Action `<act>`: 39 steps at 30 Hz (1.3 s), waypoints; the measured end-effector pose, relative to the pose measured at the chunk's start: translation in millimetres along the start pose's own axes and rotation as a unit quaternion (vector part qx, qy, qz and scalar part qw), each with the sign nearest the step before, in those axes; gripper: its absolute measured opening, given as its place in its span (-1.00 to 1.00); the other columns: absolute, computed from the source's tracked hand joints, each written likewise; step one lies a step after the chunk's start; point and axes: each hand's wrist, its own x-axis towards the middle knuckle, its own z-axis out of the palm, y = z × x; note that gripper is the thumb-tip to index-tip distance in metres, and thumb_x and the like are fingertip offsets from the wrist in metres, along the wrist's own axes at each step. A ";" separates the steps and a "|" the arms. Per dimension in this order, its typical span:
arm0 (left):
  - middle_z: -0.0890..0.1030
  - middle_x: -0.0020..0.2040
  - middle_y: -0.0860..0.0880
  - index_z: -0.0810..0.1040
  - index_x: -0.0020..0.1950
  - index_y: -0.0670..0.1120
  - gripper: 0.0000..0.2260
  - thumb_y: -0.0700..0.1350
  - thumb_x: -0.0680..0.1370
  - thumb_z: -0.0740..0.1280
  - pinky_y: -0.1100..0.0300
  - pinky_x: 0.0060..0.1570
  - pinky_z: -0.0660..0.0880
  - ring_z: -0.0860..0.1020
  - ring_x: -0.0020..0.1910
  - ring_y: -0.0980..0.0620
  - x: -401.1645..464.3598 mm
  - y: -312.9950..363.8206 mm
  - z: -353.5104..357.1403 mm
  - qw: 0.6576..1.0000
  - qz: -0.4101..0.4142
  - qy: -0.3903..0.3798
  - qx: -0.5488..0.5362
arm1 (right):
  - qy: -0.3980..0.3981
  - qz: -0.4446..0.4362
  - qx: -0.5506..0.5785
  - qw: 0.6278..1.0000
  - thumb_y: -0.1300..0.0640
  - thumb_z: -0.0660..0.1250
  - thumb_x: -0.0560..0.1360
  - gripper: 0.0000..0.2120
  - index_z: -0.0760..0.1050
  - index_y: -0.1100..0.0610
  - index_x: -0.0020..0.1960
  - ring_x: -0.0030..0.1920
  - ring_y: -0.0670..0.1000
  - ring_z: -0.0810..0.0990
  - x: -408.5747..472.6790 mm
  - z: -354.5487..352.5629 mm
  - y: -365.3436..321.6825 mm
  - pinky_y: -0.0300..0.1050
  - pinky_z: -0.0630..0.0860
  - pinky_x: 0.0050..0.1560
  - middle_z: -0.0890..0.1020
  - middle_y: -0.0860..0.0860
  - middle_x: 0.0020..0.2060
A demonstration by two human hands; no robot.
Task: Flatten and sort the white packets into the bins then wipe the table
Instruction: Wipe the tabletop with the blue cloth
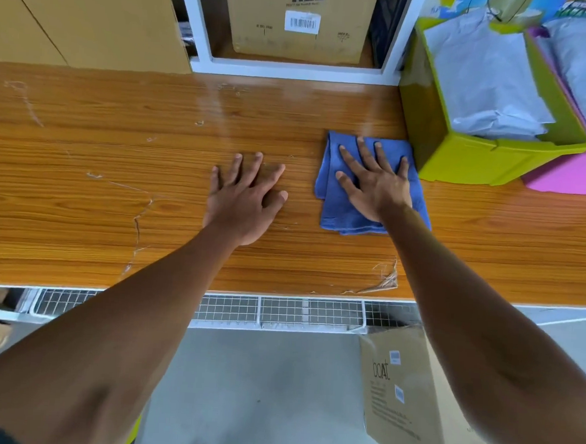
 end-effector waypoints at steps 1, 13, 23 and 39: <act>-0.17 0.73 0.10 -0.16 0.66 0.39 -0.42 0.45 0.63 -0.29 -0.33 0.59 -0.18 -0.21 0.70 -0.11 -0.1 0.1 -1.1 1.000 0.001 -0.002 0.001 | 0.004 -0.002 0.003 1.000 -0.45 -0.25 0.60 -0.37 -0.18 -0.36 0.64 0.68 0.06 -0.14 -16.8 3.5 -6.2 0.51 -0.11 0.53 -0.14 -0.16 0.68; -0.14 0.73 0.09 -0.14 0.66 0.39 -0.42 0.45 0.63 -0.28 -0.32 0.60 -0.18 -0.18 0.71 -0.13 -1.6 -0.1 0.6 1.000 0.001 -0.001 -0.004 | 0.019 0.007 0.016 1.000 -0.44 -0.24 0.61 -0.37 -0.12 -0.32 0.65 0.68 0.09 -0.11 -52.4 14.7 -37.4 0.55 -0.11 0.51 -0.10 -0.15 0.69; -0.10 0.73 0.09 -0.09 0.67 0.37 -0.45 0.39 0.67 -0.26 -0.31 0.61 -0.18 -0.16 0.71 -0.11 -5.8 -0.9 -3.7 1.000 0.002 -0.001 -0.016 | 0.028 0.009 0.025 0.999 -0.39 -0.20 0.64 -0.39 -0.08 -0.29 0.66 0.68 0.10 -0.09 -130.9 28.8 -84.1 0.56 -0.13 0.51 -0.05 -0.12 0.69; 0.04 0.73 0.07 0.09 0.70 0.20 -0.49 0.21 0.74 -0.17 -0.25 0.63 -0.06 -0.02 0.71 -0.06 -33.8 -44.0 -11.1 0.998 0.038 0.001 -0.042 | 0.014 0.019 0.047 0.999 -0.29 -0.17 0.65 -0.41 -0.09 -0.27 0.67 0.68 0.14 -0.12 -123.7 30.3 -133.4 0.58 -0.18 0.49 -0.08 -0.11 0.69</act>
